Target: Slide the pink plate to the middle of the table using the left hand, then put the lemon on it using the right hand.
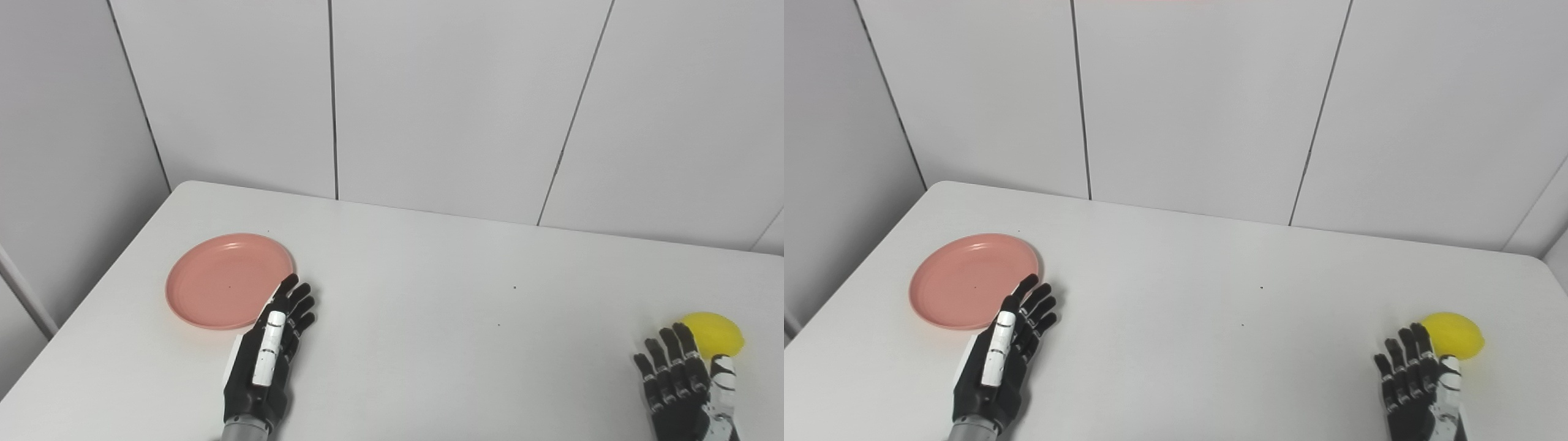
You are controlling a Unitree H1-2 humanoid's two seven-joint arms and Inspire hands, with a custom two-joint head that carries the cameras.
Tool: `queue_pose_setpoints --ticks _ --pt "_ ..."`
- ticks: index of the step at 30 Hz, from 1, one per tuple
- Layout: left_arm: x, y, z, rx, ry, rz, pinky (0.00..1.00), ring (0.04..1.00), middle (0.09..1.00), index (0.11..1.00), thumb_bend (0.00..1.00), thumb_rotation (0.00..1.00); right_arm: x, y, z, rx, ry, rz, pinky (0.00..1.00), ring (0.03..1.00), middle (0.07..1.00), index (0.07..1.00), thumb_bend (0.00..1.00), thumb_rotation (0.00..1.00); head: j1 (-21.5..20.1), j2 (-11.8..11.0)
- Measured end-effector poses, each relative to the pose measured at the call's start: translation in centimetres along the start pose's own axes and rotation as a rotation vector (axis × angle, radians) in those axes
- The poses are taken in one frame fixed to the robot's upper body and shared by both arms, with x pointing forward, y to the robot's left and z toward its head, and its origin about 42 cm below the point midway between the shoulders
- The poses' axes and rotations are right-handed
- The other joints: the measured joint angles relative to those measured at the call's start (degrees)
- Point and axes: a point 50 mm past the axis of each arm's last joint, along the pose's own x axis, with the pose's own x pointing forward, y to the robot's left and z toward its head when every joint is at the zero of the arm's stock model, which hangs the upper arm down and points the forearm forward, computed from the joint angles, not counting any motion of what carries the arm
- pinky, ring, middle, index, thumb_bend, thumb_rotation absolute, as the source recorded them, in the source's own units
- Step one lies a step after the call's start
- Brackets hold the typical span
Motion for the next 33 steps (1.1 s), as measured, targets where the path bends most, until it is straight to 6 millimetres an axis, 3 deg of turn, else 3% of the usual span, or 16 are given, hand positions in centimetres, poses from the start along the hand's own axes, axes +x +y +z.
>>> queue_pose_setpoints --ticks 7,12,18,24,33 --pt "2.5 -1.5 6.0 -0.038 -0.061 -0.106 0.91 0.910 0.903 0.877 0.83 0.86 0.1 0.4 -0.2 0.003 0.002 0.005 1.00 1.000 1.000 0.977 0.61 0.92 -0.1 -0.4" --pt "4.0 -0.9 9.2 -0.030 -0.107 -0.149 0.91 0.890 0.882 0.870 0.87 0.83 0.2 0.5 -0.2 0.001 0.002 0.003 1.00 1.000 1.000 0.971 0.60 0.91 0.1 -0.4" --pt "5.3 2.4 11.8 -0.010 -0.143 -0.127 0.87 0.875 0.880 0.868 0.89 0.82 0.1 0.9 -0.4 0.008 0.001 0.003 1.00 1.000 1.000 0.959 0.59 0.90 0.1 -0.5" --pt "7.9 4.7 14.3 0.122 -0.188 -0.122 0.84 0.824 0.839 0.873 0.91 0.88 0.1 1.1 -0.4 0.009 0.000 0.005 1.00 1.000 1.000 0.962 0.59 0.89 0.0 -0.4" --pt "11.7 10.4 14.9 0.279 -0.196 -0.015 0.85 0.828 0.875 0.894 0.97 0.89 0.1 1.1 -0.4 0.009 0.001 0.007 1.00 1.000 1.000 0.966 0.58 0.89 0.4 -0.4"
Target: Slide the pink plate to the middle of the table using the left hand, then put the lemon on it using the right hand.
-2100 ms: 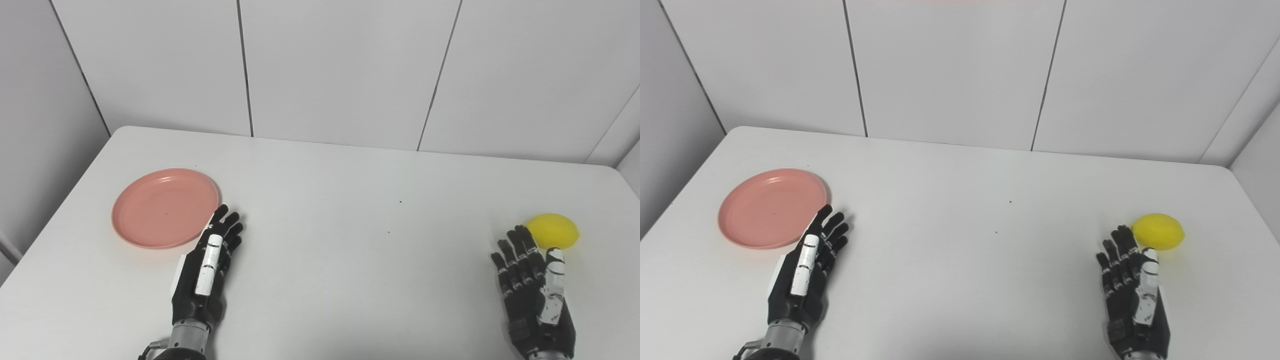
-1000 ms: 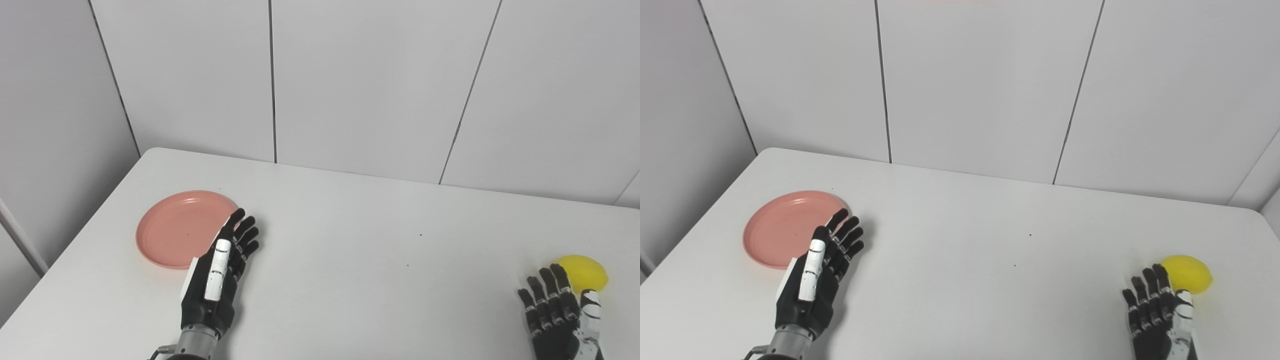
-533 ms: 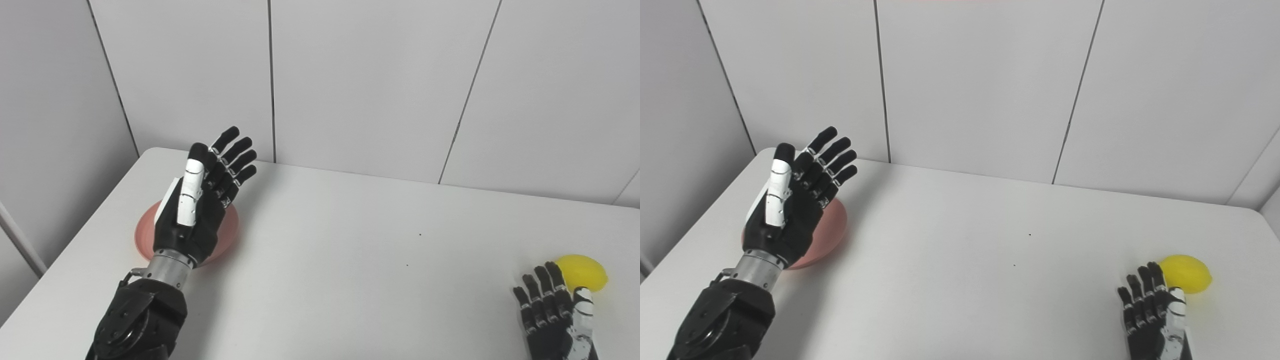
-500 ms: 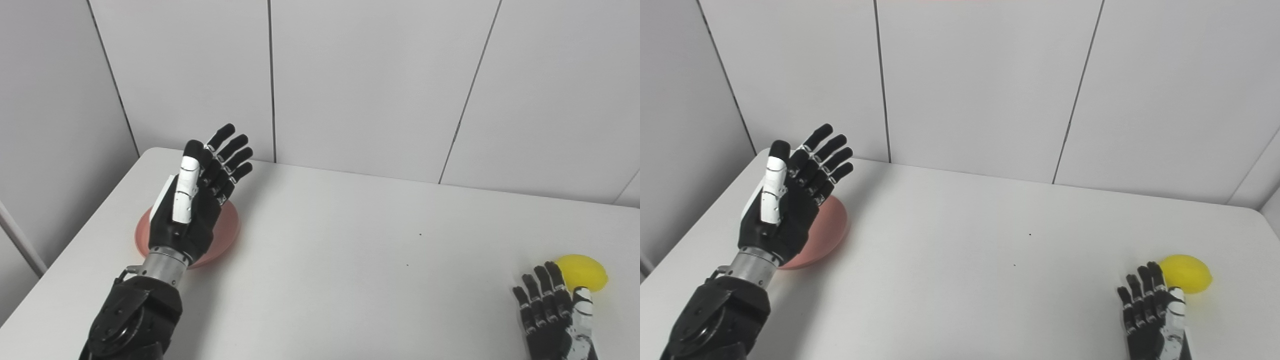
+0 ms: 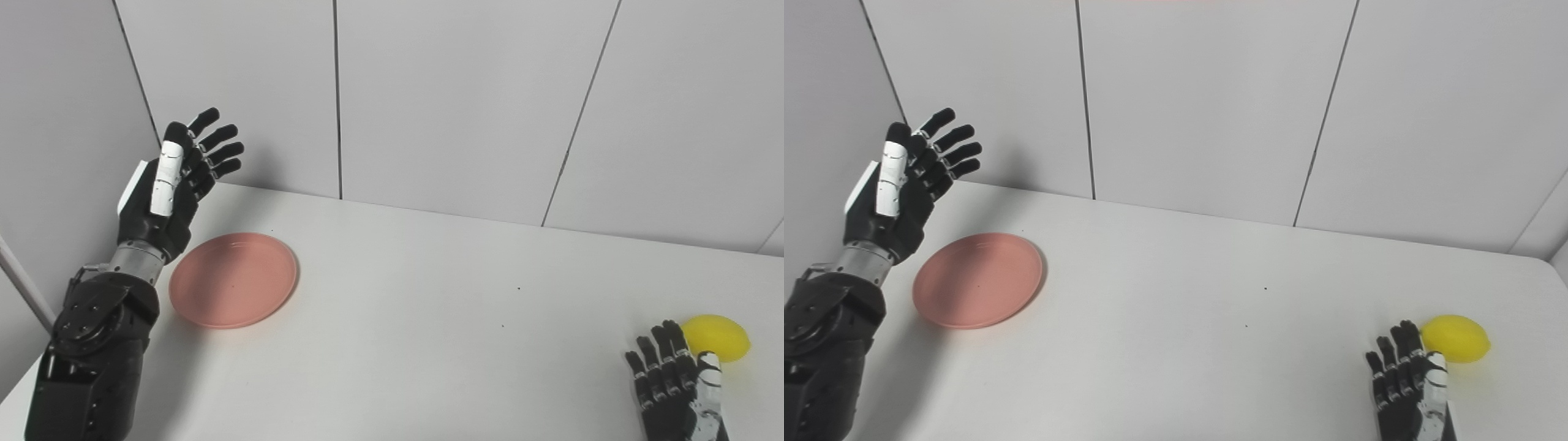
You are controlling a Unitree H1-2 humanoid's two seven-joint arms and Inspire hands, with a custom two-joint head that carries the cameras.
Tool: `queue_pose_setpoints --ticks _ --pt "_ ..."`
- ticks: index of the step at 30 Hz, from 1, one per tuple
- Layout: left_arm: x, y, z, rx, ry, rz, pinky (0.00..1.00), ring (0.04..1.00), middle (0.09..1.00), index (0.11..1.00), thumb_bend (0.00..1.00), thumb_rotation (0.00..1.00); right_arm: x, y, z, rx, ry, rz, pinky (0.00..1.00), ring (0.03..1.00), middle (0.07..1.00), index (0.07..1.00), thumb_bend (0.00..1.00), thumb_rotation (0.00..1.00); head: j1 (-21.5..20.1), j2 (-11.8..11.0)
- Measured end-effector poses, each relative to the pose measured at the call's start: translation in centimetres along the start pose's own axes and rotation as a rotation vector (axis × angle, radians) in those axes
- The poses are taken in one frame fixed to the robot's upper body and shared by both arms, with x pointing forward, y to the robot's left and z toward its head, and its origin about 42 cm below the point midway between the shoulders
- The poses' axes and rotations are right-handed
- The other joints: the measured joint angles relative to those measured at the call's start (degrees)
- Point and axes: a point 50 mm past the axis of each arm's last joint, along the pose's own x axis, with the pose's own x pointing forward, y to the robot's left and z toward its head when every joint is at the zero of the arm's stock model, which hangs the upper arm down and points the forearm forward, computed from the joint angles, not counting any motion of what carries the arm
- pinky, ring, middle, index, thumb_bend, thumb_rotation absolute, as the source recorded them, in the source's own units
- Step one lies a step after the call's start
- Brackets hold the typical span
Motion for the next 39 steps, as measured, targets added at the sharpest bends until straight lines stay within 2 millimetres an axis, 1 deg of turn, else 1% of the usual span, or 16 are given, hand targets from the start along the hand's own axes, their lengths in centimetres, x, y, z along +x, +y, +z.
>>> queue_pose_setpoints --ticks 4,6,10,13,17,18,22,24,25,26,27,29,33,36,39 --pt "1.3 2.2 -1.6 0.023 0.019 0.068 0.84 0.823 0.868 0.884 0.97 0.86 0.0 0.1 0.0 0.000 -0.001 0.003 1.00 1.000 1.000 0.963 0.58 0.89 0.0 0.0" --pt "1.9 2.8 -2.2 0.016 0.029 0.089 0.83 0.814 0.864 0.877 0.97 0.85 0.0 0.1 0.0 0.000 -0.001 0.003 1.00 1.000 1.000 0.960 0.58 0.89 -0.1 0.3" --pt "2.7 3.7 -3.2 0.002 0.051 0.120 0.86 0.816 0.865 0.877 0.98 0.83 0.0 0.2 0.0 0.000 -0.001 0.004 1.00 1.000 1.000 0.957 0.58 0.88 -0.1 0.4" --pt "2.9 4.3 -3.6 0.000 0.064 0.137 0.86 0.811 0.863 0.881 0.97 0.83 0.0 0.2 0.0 0.000 -0.001 0.005 1.00 1.000 0.996 0.952 0.58 0.88 -0.2 0.4" --pt "2.9 5.1 -4.0 0.016 0.072 0.164 0.86 0.806 0.862 0.888 0.98 0.84 -0.1 0.2 0.0 -0.004 -0.001 0.004 1.00 1.000 0.989 0.949 0.59 0.87 -0.2 0.4" --pt "2.9 5.3 -4.2 0.015 0.079 0.172 0.86 0.805 0.863 0.881 0.97 0.84 -0.1 0.2 0.0 -0.006 0.000 0.004 1.00 1.000 0.990 0.953 0.58 0.88 -0.2 0.8" --pt "2.7 6.1 -5.3 -0.003 0.112 0.206 0.87 0.798 0.873 0.887 0.94 0.84 -0.1 0.2 0.1 -0.009 -0.002 0.005 1.00 1.000 0.992 0.952 0.58 0.87 -0.4 1.0" --pt "2.6 6.4 -5.8 -0.012 0.127 0.219 0.88 0.831 0.879 0.917 0.92 0.86 -0.1 0.3 0.1 -0.009 -0.005 0.005 1.00 1.000 0.991 0.946 0.58 0.87 -0.4 1.0" --pt "2.6 6.5 -6.0 -0.013 0.135 0.223 0.87 0.834 0.874 0.919 0.92 0.86 -0.2 0.3 0.1 -0.009 -0.004 0.004 1.00 1.000 0.988 0.941 0.59 0.86 -0.4 1.0" --pt "2.5 6.7 -6.5 -0.013 0.145 0.230 0.86 0.836 0.875 0.920 0.93 0.86 -0.3 0.3 0.1 -0.009 -0.004 0.004 1.00 1.000 0.987 0.940 0.58 0.87 -0.4 1.1" --pt "2.5 6.8 -6.9 -0.013 0.155 0.237 0.84 0.834 0.874 0.918 0.96 0.84 -0.3 0.3 0.1 -0.009 -0.004 0.004 1.00 1.000 0.989 0.941 0.58 0.87 -0.4 1.3" --pt "2.2 7.2 -8.0 -0.016 0.179 0.253 0.83 0.837 0.865 0.906 0.97 0.82 -0.5 0.3 0.1 -0.009 -0.004 0.003 1.00 1.000 0.992 0.944 0.57 0.87 -0.4 1.4" --pt "1.7 7.9 -9.9 -0.031 0.219 0.285 0.85 0.850 0.857 0.890 1.00 0.79 -0.6 0.3 0.1 -0.007 -0.006 0.000 1.00 1.000 0.991 0.946 0.57 0.87 -0.3 1.5" --pt "1.5 8.4 -11.2 -0.045 0.239 0.311 0.83 0.838 0.833 0.862 1.00 0.75 -0.6 0.3 0.1 -0.006 -0.006 -0.001 1.00 1.000 0.993 0.949 0.57 0.88 -0.3 1.6" --pt "1.1 9.0 -12.3 -0.060 0.256 0.335 0.83 0.841 0.840 0.864 1.00 0.75 -0.7 0.4 0.1 -0.005 -0.006 -0.001 1.00 1.000 0.993 0.949 0.57 0.88 -0.4 1.6"
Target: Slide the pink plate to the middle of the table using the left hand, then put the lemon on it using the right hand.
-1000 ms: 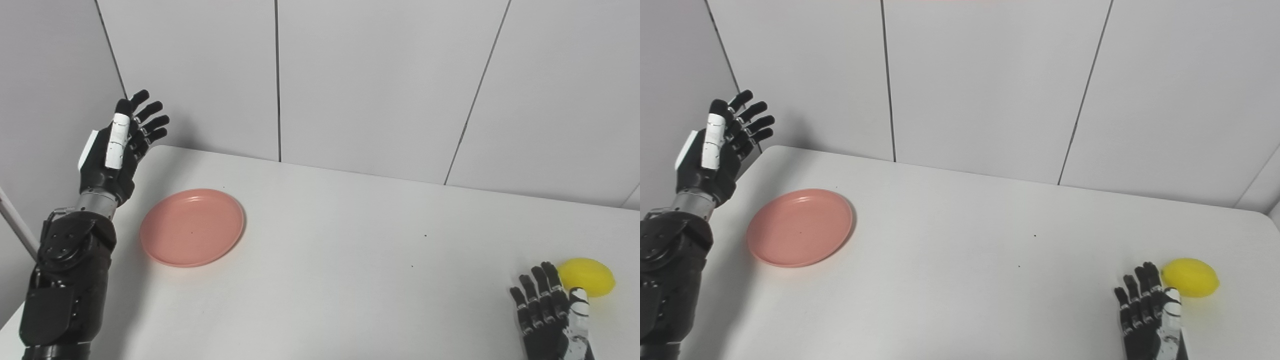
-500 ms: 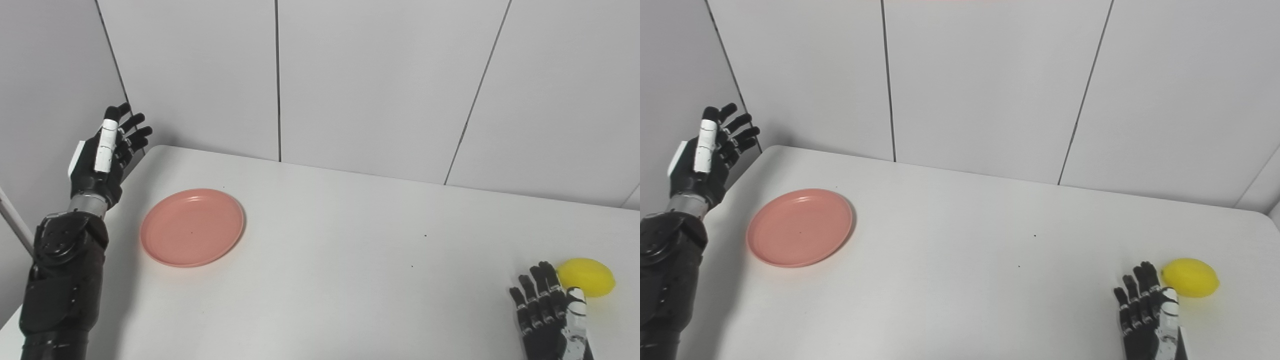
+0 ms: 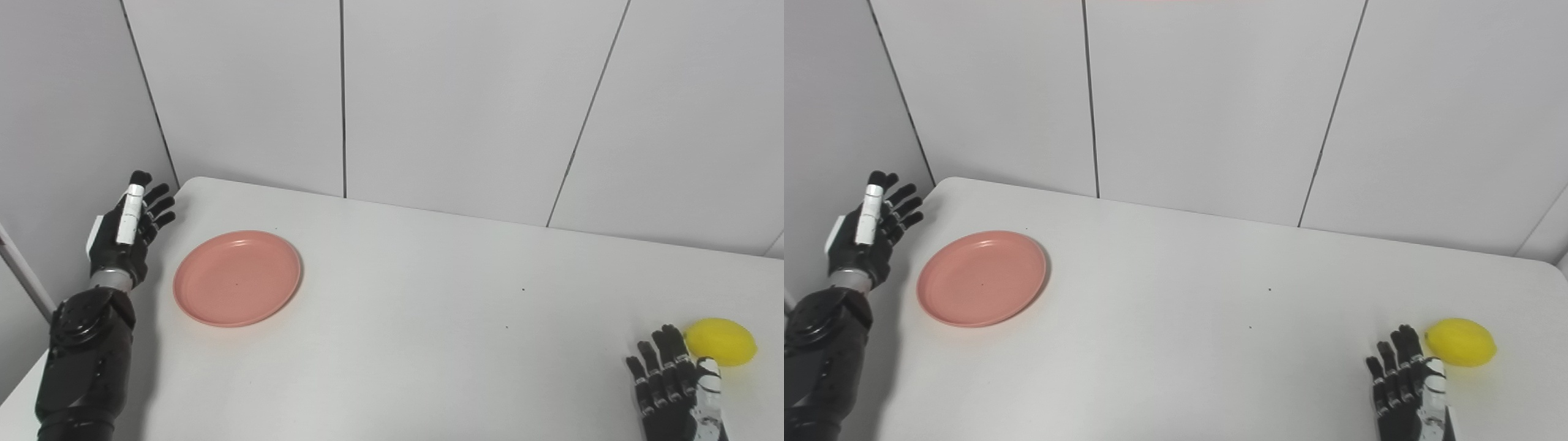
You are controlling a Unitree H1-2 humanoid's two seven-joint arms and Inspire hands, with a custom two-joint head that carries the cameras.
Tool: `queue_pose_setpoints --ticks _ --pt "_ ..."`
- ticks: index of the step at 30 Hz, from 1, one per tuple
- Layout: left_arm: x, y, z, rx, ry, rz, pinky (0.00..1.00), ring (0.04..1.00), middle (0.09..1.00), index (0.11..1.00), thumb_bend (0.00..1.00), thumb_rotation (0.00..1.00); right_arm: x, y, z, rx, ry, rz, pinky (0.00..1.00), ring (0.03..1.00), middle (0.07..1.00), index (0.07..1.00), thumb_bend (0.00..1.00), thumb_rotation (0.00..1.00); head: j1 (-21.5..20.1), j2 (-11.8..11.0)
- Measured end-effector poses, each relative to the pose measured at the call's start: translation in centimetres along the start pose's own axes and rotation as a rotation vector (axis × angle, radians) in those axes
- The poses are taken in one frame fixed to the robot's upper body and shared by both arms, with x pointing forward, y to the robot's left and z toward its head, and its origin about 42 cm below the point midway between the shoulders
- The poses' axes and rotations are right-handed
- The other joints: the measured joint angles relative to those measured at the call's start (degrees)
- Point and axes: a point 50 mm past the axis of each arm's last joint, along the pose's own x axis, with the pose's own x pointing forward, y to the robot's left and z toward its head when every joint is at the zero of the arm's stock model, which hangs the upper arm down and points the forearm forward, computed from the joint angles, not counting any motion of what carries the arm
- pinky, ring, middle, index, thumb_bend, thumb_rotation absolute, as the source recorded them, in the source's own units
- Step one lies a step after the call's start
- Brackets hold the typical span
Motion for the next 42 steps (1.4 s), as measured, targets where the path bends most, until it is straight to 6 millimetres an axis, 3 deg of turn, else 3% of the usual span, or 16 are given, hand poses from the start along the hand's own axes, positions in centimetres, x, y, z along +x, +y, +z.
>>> queue_pose_setpoints --ticks 3,8,12,16,30,42 --pt "0.1 0.3 -1.2 -0.013 0.021 -0.001 0.80 0.822 0.840 0.849 1.00 0.76 0.0 0.0 0.0 0.000 0.000 -0.002 1.00 1.000 0.995 0.951 0.58 0.87 -0.1 0.1" --pt "0.0 0.4 -2.1 -0.027 0.021 -0.024 0.86 0.844 0.857 0.881 0.98 0.76 0.0 0.0 0.0 0.000 0.001 0.000 1.00 1.000 0.998 0.952 0.58 0.88 -0.2 0.2" --pt "-0.2 -0.5 -2.5 -0.032 0.016 -0.036 0.87 0.861 0.867 0.884 0.93 0.81 0.0 0.1 0.0 -0.001 0.001 -0.002 1.00 1.000 0.995 0.949 0.59 0.87 -0.4 0.2" --pt "-0.6 -1.6 -2.9 -0.045 0.013 -0.066 0.89 0.882 0.899 0.923 0.93 0.82 0.0 0.3 -0.1 0.001 0.000 -0.009 1.00 1.000 0.991 0.948 0.58 0.87 -0.5 0.4" --pt "-3.2 -2.3 -3.2 -0.051 0.017 -0.154 0.86 0.862 0.887 0.927 0.88 0.83 0.0 0.6 -0.2 0.000 0.002 -0.014 1.00 0.997 0.974 0.936 0.61 0.83 -1.4 0.9" --pt "-5.1 -4.6 -3.3 -0.098 0.055 -0.197 0.84 0.840 0.861 0.911 0.91 0.80 0.0 0.9 -0.1 -0.014 0.002 -0.011 1.00 0.987 0.960 0.928 0.63 0.84 -1.9 1.6"
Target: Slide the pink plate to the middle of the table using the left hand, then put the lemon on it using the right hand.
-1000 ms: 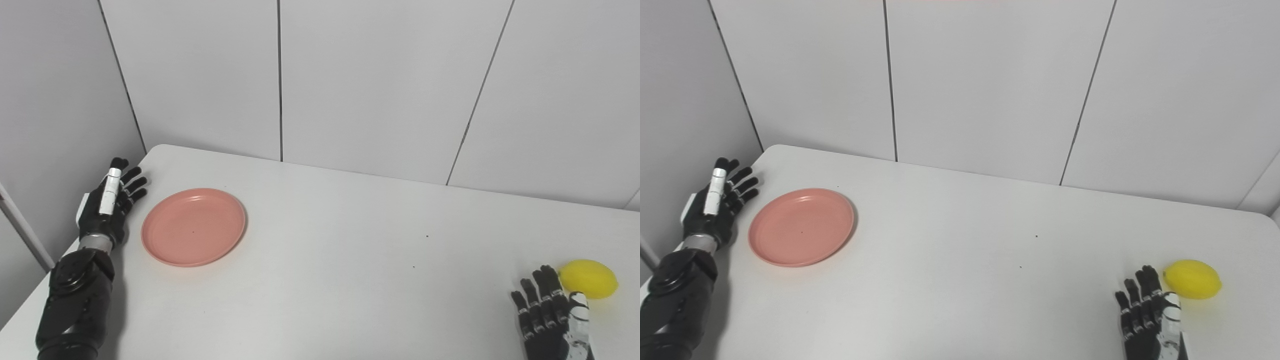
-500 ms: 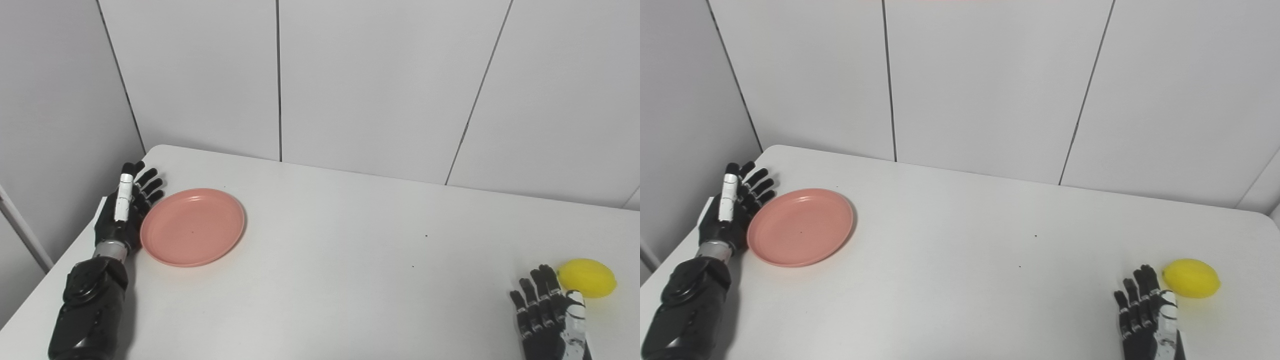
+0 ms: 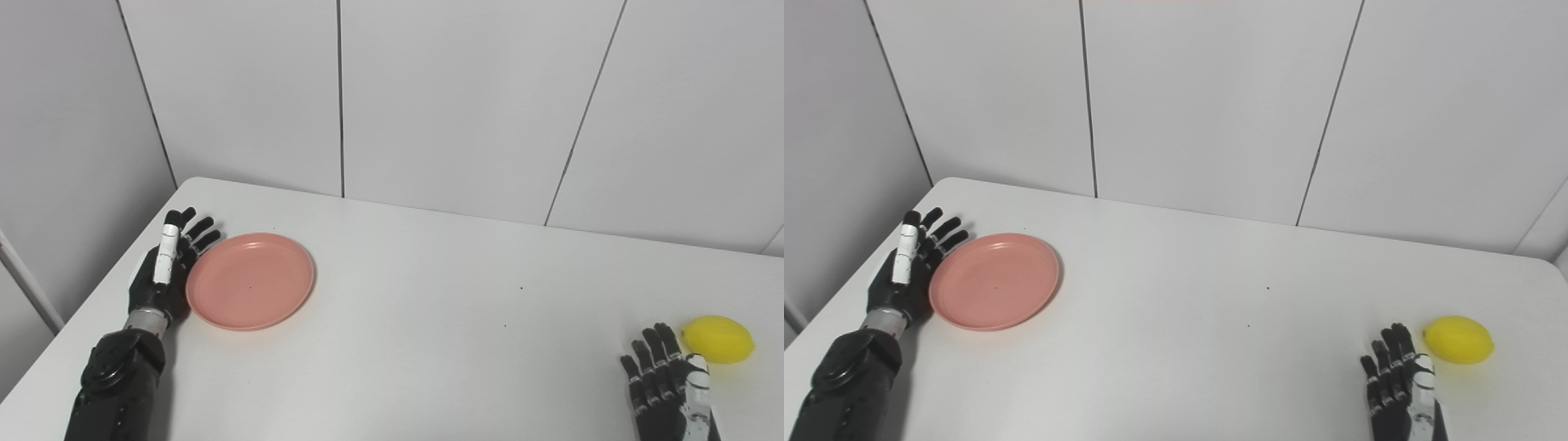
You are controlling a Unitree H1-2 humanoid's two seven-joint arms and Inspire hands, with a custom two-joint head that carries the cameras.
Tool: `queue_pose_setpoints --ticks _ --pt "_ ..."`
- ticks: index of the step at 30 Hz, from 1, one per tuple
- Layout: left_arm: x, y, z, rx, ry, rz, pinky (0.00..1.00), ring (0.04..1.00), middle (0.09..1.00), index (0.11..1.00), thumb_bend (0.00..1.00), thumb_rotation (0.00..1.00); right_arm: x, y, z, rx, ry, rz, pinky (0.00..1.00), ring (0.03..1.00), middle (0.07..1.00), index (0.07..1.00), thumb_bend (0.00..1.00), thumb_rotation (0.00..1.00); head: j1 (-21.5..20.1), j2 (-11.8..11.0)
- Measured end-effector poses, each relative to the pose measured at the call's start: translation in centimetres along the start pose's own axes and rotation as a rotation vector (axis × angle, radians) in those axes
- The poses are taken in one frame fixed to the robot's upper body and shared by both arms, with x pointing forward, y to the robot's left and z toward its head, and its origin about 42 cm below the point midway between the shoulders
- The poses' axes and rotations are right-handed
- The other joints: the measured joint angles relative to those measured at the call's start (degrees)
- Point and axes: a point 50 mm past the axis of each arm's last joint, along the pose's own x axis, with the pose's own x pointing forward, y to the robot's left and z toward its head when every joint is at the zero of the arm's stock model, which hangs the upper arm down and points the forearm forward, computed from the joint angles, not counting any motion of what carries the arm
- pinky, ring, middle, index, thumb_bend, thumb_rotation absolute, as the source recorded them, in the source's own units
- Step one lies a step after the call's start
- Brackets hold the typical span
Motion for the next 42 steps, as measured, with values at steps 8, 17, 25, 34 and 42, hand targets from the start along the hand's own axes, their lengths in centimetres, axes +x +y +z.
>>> queue_pose_setpoints --ticks 8,17,25,34,42 --pt "-0.5 -3.0 -0.4 -0.033 0.026 -0.015 0.82 0.829 0.843 0.885 0.92 0.81 0.0 0.2 -0.1 0.002 0.002 -0.002 1.00 0.985 0.961 0.930 0.64 0.83 -0.5 0.3" --pt "-1.1 -5.5 -0.9 -0.082 0.041 0.006 0.84 0.831 0.848 0.884 0.91 0.81 0.0 0.3 0.0 0.001 0.000 -0.007 1.00 0.976 0.952 0.923 0.65 0.82 -1.1 0.8" --pt "-1.1 -7.8 -1.7 -0.145 0.051 0.011 0.85 0.839 0.839 0.876 0.89 0.82 -0.1 0.5 0.0 0.003 0.010 -0.008 1.00 0.980 0.951 0.926 0.63 0.82 -1.5 1.1" --pt "-0.9 -9.2 -2.3 -0.176 0.065 0.007 0.89 0.867 0.875 0.902 0.89 0.82 -0.1 0.8 0.0 0.009 0.012 -0.006 1.00 0.983 0.954 0.923 0.65 0.80 -1.9 1.5" --pt "-1.0 -10.3 -3.0 -0.227 0.069 -0.026 0.89 0.869 0.858 0.928 0.86 0.82 -0.1 0.8 -0.1 0.010 0.013 -0.006 1.00 0.975 0.948 0.916 0.66 0.79 -2.3 1.7"
